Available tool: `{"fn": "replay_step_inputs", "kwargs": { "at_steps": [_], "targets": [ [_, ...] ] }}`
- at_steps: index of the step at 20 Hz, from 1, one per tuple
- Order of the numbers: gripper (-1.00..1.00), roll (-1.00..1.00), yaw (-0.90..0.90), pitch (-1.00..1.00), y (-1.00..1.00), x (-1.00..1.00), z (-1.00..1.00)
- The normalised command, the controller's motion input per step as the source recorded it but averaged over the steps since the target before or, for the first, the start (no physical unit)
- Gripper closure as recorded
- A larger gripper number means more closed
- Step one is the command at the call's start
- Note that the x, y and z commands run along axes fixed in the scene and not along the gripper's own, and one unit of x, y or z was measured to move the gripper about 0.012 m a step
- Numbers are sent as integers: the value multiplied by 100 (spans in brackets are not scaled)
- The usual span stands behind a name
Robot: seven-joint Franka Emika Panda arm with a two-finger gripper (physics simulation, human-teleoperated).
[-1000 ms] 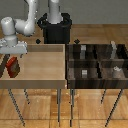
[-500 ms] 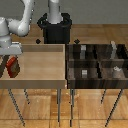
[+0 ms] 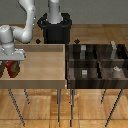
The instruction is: Place the box of cereal into the appropriate compartment.
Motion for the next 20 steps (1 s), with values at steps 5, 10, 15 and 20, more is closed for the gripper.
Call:
{"fn": "replay_step_inputs", "kwargs": {
  "at_steps": [5,10,15,20],
  "targets": [
    [100,0,0,0,0,0,-20],
    [100,0,0,0,0,0,0],
    [100,0,0,0,0,0,40],
    [100,0,0,0,0,0,100]
  ]
}}
